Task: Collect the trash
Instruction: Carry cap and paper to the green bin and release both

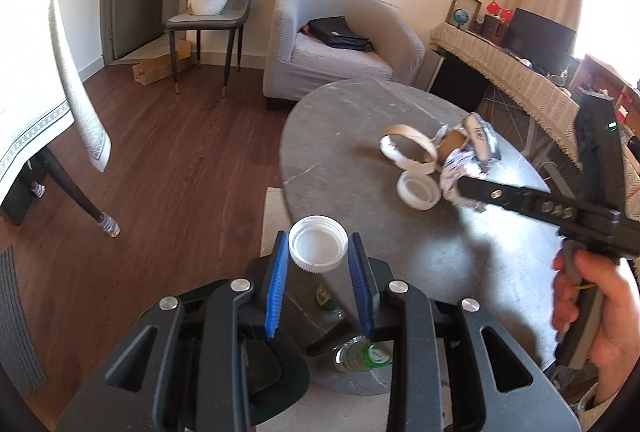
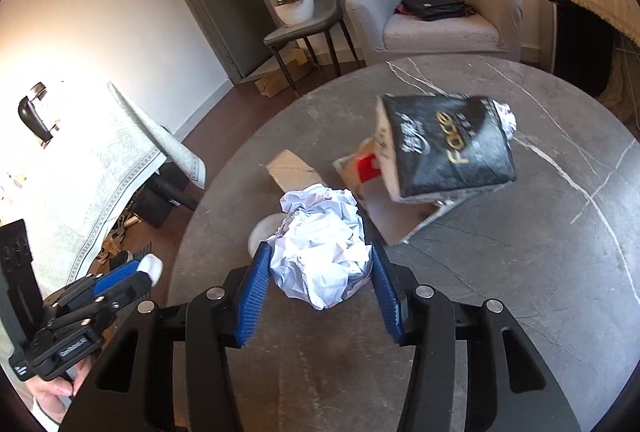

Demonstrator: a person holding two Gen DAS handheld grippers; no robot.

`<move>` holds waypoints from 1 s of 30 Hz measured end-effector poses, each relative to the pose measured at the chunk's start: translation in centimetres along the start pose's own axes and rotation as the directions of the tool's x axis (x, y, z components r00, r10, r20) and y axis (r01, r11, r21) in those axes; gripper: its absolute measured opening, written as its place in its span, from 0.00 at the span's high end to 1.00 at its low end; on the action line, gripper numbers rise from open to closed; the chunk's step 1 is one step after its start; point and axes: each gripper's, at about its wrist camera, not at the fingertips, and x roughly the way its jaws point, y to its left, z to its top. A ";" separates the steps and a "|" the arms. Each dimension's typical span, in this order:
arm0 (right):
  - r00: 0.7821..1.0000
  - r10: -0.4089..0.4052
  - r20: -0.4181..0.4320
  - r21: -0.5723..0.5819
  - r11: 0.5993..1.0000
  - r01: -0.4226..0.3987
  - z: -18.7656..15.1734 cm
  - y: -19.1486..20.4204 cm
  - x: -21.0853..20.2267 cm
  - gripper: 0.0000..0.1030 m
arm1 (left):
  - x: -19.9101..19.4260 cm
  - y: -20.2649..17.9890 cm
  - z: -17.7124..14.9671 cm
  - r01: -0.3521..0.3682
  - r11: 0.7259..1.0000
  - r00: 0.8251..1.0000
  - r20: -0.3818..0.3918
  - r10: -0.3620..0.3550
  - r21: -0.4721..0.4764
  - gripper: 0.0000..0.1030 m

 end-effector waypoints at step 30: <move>0.974 0.198 -0.107 -0.283 0.933 -0.221 -1.4 14.8 5.1 0.52 | 3.5 11.6 -9.2 -0.111 0.983 0.951 -0.303 0.063 -0.144 0.69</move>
